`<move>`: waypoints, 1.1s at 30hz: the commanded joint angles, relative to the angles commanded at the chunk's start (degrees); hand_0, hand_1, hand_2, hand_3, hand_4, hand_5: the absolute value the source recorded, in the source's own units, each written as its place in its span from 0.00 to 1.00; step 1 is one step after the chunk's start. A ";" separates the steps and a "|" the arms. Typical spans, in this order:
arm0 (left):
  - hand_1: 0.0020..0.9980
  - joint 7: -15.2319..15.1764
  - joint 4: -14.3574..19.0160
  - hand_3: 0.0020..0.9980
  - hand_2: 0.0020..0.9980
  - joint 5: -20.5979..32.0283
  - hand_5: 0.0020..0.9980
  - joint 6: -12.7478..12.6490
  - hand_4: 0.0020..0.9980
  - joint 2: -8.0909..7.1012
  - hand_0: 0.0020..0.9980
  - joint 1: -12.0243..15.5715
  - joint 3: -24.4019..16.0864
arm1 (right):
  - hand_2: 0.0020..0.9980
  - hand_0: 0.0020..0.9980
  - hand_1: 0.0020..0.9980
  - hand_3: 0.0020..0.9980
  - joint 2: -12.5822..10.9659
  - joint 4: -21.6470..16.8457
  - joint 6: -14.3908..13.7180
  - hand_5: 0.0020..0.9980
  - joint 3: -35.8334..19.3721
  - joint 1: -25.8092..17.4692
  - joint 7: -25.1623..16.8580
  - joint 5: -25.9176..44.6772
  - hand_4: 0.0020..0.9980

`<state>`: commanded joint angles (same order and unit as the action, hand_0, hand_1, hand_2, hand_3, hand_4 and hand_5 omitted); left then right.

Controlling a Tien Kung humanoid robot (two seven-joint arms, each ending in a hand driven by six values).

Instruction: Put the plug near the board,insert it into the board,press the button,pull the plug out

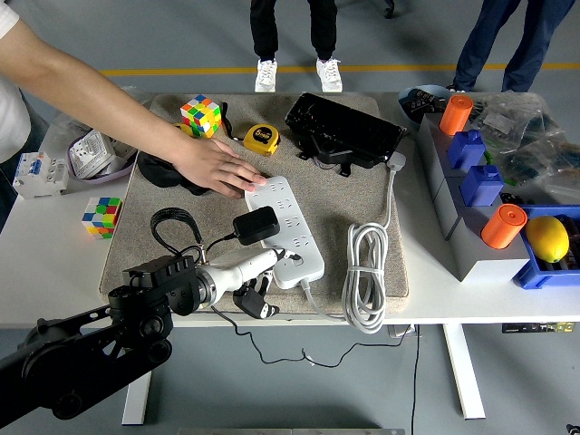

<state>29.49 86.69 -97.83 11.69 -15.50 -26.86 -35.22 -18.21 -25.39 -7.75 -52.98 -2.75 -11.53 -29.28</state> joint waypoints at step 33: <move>0.19 -20.21 -1.24 0.73 0.36 8.78 0.19 -16.80 0.82 0.04 0.16 1.47 -2.84 | 0.56 0.60 0.61 0.55 0.27 -0.29 0.01 0.24 -0.30 -0.11 0.05 -0.21 0.76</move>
<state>9.28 85.46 -89.05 -5.11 -15.47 -25.38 -38.07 -17.93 -25.68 -7.75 -53.28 -2.86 -11.49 -29.50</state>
